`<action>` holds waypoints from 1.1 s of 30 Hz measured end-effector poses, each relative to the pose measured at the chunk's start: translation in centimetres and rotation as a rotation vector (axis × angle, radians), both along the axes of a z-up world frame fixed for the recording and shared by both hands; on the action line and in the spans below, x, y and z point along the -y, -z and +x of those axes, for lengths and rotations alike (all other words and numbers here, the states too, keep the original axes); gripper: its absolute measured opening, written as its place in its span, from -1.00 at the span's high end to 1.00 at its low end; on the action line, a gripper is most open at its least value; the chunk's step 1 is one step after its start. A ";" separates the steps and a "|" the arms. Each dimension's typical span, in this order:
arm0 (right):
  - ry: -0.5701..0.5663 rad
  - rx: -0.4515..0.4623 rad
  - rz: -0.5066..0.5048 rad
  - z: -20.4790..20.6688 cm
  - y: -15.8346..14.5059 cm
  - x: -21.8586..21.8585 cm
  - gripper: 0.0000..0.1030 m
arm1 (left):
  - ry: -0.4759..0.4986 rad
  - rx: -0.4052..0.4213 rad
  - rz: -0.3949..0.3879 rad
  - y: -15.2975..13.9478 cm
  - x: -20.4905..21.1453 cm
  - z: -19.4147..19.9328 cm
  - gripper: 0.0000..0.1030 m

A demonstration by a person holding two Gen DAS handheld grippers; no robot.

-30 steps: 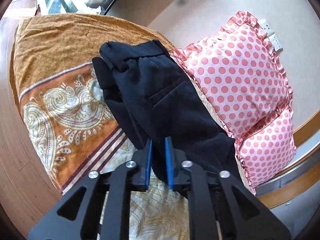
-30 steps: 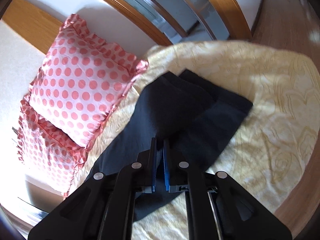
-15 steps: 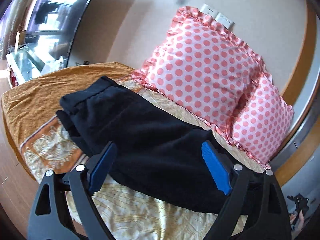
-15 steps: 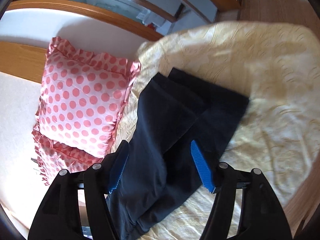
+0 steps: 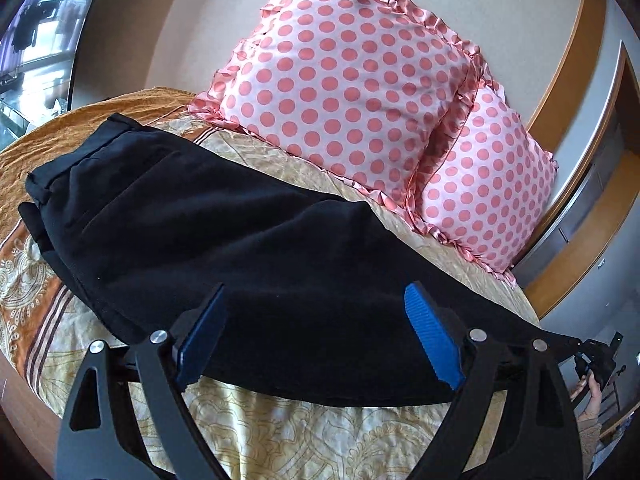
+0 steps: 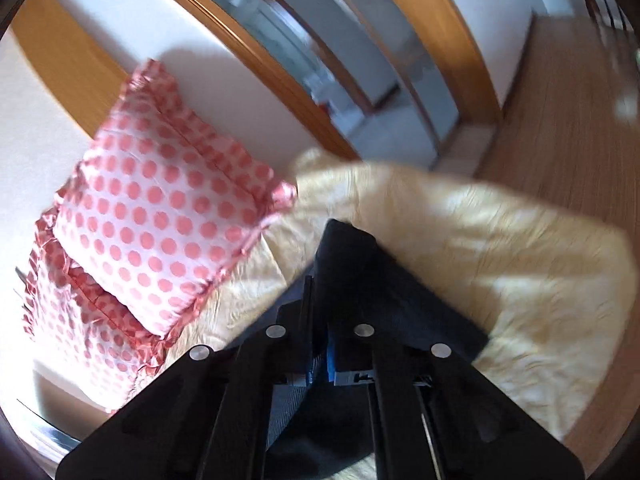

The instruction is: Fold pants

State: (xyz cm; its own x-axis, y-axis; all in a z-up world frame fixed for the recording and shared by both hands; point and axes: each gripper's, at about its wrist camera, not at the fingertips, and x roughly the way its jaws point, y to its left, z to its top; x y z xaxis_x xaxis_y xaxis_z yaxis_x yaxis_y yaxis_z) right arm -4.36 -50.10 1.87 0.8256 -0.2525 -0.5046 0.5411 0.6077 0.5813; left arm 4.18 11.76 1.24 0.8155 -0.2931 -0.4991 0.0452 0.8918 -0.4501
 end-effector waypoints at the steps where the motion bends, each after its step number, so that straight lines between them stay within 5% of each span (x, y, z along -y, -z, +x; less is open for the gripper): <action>1: 0.012 -0.042 -0.005 -0.4 0.6 0.0 0.91 | 0.004 -0.002 -0.002 0.1 0.1 0.1 -0.72; 5: 0.005 -0.238 0.084 0.1 5.3 1.1 0.91 | 0.020 -0.029 -0.017 0.5 0.1 0.9 -0.73; 8: -0.010 -0.250 0.119 -1.0 6.2 1.2 0.85 | 0.025 -0.048 -0.029 0.7 -0.1 1.1 -0.73; 10: 0.004 -0.254 0.126 -1.8 5.6 1.1 0.65 | 0.016 -0.046 -0.016 0.7 -0.3 1.0 -0.73; 16: 0.119 -0.285 -0.136 -3.4 1.5 -1.3 0.37 | 0.012 -0.050 0.005 0.7 -0.7 1.2 -0.76; 18: 0.041 -0.284 -0.212 -2.0 0.6 -2.6 0.37 | 0.015 -0.051 0.026 0.8 -0.5 1.5 -0.77; 22: -0.159 -0.320 -0.197 2.4 2.0 -4.1 0.36 | -0.017 -0.088 0.100 1.9 -0.3 2.0 -0.82; 26: -0.185 -0.423 -0.110 5.4 5.6 -3.2 0.35 | -0.028 -0.124 0.140 3.2 -0.5 2.3 -0.82; 30: -0.169 -0.320 -0.108 3.9 4.1 -3.1 0.29 | -0.007 -0.096 0.164 2.9 -0.1 1.8 -0.86; 31: -0.140 -0.279 -0.093 2.7 3.4 -2.5 -0.01 | 0.016 -0.073 0.121 2.7 -0.4 1.5 -0.88; 32: -0.109 -0.264 -0.080 1.8 2.9 -2.2 -0.53 | 0.032 -0.060 0.077 2.6 -0.7 1.2 -0.89; 33: -0.059 -0.240 -0.053 0.5 2.5 -1.3 -0.77 | 0.037 -0.051 0.044 2.5 -1.0 1.1 -0.90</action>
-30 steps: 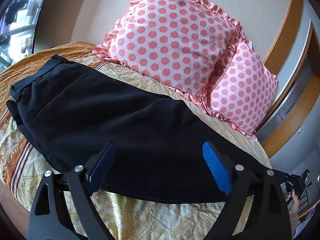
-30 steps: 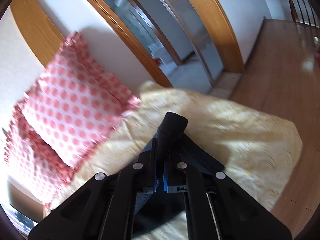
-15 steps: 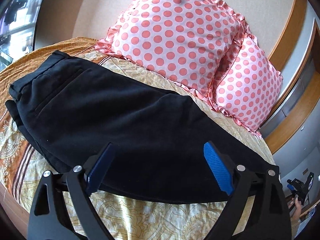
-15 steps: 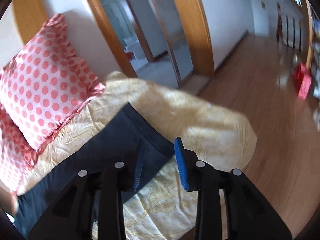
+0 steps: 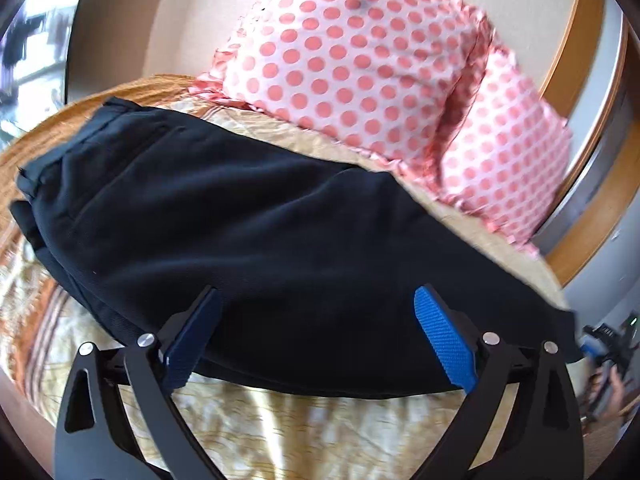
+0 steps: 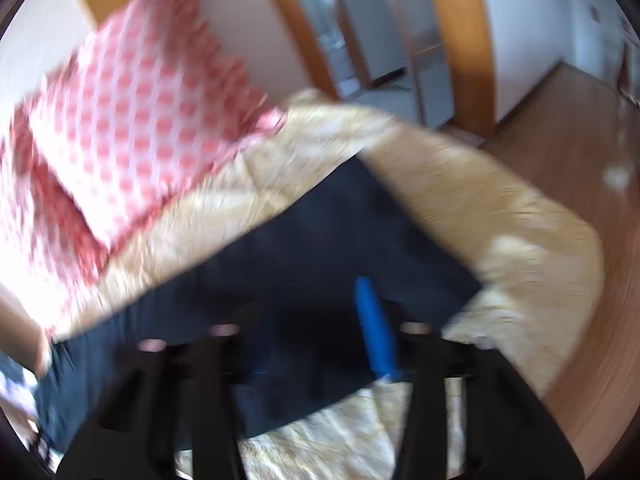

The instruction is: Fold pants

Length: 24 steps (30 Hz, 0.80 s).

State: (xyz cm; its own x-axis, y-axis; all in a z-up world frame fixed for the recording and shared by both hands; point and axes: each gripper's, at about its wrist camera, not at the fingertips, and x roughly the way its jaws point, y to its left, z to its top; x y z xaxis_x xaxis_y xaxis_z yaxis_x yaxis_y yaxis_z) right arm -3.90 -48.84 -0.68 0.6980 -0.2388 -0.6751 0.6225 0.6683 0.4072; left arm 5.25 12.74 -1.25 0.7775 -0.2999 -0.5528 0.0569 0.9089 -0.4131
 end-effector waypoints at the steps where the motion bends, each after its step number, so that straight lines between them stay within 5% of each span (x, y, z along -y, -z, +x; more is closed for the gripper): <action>1: 0.030 0.023 0.022 -1.1 -0.1 0.7 -0.83 | 0.004 0.008 -0.030 -0.1 -0.2 0.0 -0.92; 4: 0.086 0.076 0.141 -3.5 1.1 2.8 -0.38 | 0.011 0.018 -0.063 -0.5 -0.1 0.2 -0.92; 8: 0.082 0.101 0.285 -4.1 3.2 3.9 -0.20 | 0.034 0.031 -0.037 -1.0 1.1 0.4 -0.92; 18: 0.079 0.072 0.245 -1.9 3.8 4.4 -0.19 | 0.036 0.024 -0.019 -0.9 1.6 0.4 -0.94; 24: 0.065 0.128 0.290 -2.3 4.5 5.1 -0.09 | 0.043 0.021 -0.020 -0.8 1.9 0.6 -0.94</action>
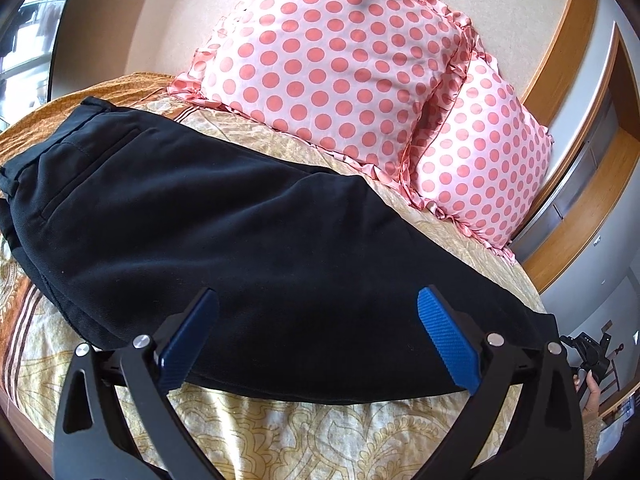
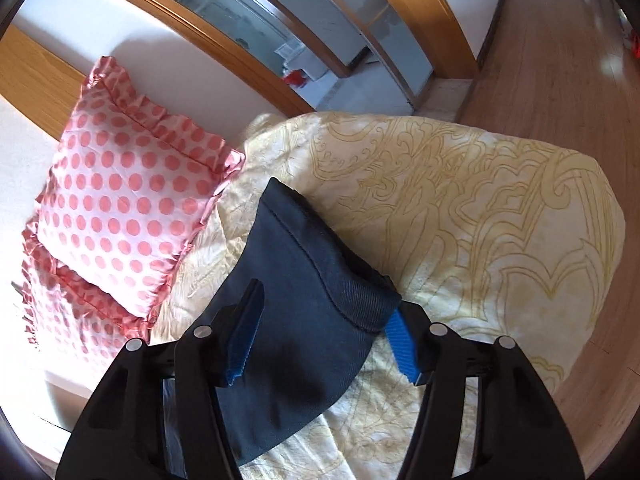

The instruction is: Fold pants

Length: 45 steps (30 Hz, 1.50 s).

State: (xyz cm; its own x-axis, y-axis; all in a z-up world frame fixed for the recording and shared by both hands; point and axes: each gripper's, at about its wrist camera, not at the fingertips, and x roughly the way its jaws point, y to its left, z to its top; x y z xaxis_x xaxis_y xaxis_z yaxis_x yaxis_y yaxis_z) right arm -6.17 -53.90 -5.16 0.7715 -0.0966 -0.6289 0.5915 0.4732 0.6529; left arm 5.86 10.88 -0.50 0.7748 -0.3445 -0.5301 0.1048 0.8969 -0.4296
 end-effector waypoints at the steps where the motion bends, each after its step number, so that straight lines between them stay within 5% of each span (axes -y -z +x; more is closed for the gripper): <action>1: 0.010 0.012 0.010 -0.2 0.1 0.1 -0.02 | 0.001 0.002 0.003 0.0 0.1 0.0 -0.94; 4: 0.017 0.015 0.000 -0.3 0.3 0.0 0.04 | 0.004 0.006 0.000 0.0 0.2 0.0 -0.94; 7: 0.008 0.007 -0.027 0.1 0.4 -0.1 0.44 | 0.005 0.007 -0.002 0.0 0.2 0.0 -0.95; 11: -0.021 0.088 -0.073 0.0 -0.9 -0.9 0.71 | 0.006 0.008 -0.001 -0.1 0.2 -0.1 -0.95; 17: -0.155 0.143 -0.253 2.7 -6.4 -6.0 0.77 | 0.000 0.025 0.002 -0.3 0.3 -0.3 -0.95; 25: -0.466 0.228 -0.330 9.7 -10.9 -17.8 0.77 | 0.003 0.035 0.003 -0.5 0.6 -0.7 -0.95; 35: -0.883 0.158 -0.266 19.2 -7.6 -35.0 0.77 | -0.027 0.063 0.010 -1.1 -0.6 -1.9 -0.95; 45: -1.036 0.105 -0.357 21.2 -5.9 -45.5 0.77 | -0.056 0.077 0.076 -1.4 -1.8 -2.4 -0.95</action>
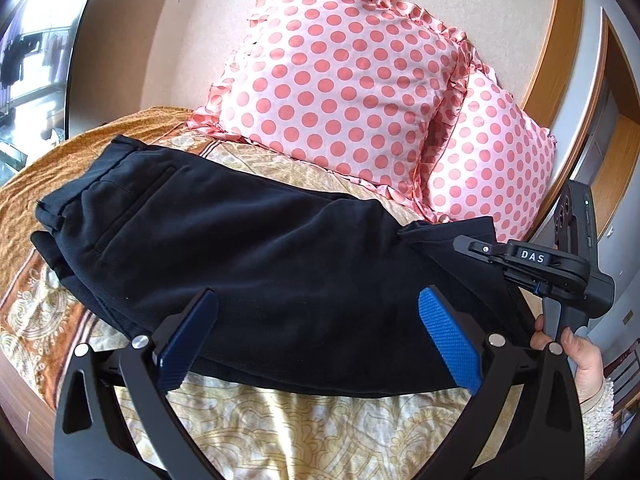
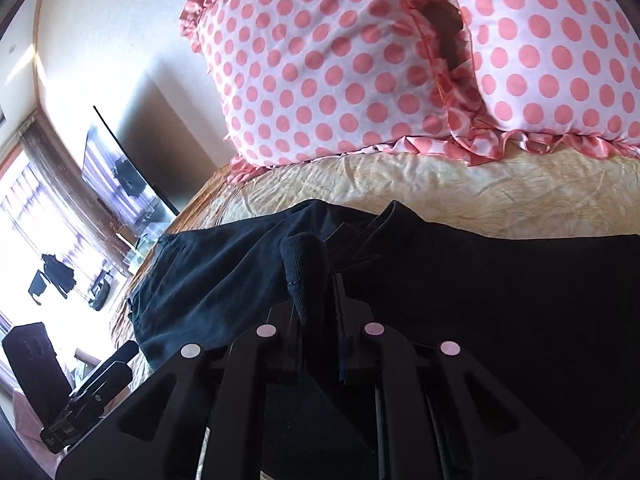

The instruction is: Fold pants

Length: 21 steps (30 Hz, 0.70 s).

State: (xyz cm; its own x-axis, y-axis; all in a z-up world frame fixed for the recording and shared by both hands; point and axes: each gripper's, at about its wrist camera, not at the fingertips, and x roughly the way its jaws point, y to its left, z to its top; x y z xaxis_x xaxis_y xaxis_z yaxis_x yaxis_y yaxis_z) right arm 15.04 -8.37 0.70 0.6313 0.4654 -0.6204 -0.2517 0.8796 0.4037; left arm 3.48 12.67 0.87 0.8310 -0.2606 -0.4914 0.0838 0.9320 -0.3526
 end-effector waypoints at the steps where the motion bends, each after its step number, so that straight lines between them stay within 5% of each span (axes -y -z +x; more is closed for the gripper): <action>1: -0.005 0.009 -0.026 -0.2 0.0 -0.6 0.77 | -0.002 0.002 0.009 0.0 0.0 0.0 -0.95; 15: -0.088 0.039 -0.260 -3.3 3.2 -6.3 0.77 | 0.002 0.039 0.233 -0.4 2.7 0.4 -0.95; 21: -0.078 0.023 -0.294 -3.1 3.9 -7.1 0.76 | -0.010 0.022 0.239 -0.1 2.5 0.5 -0.95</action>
State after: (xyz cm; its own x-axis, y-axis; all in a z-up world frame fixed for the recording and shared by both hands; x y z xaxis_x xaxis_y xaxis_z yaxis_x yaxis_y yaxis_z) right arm 11.97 -1.30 -3.22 0.6158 0.3158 -0.7218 -0.3296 0.9354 0.1281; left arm 3.97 10.22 1.02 0.8440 -0.1311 -0.5201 0.0795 0.9895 -0.1205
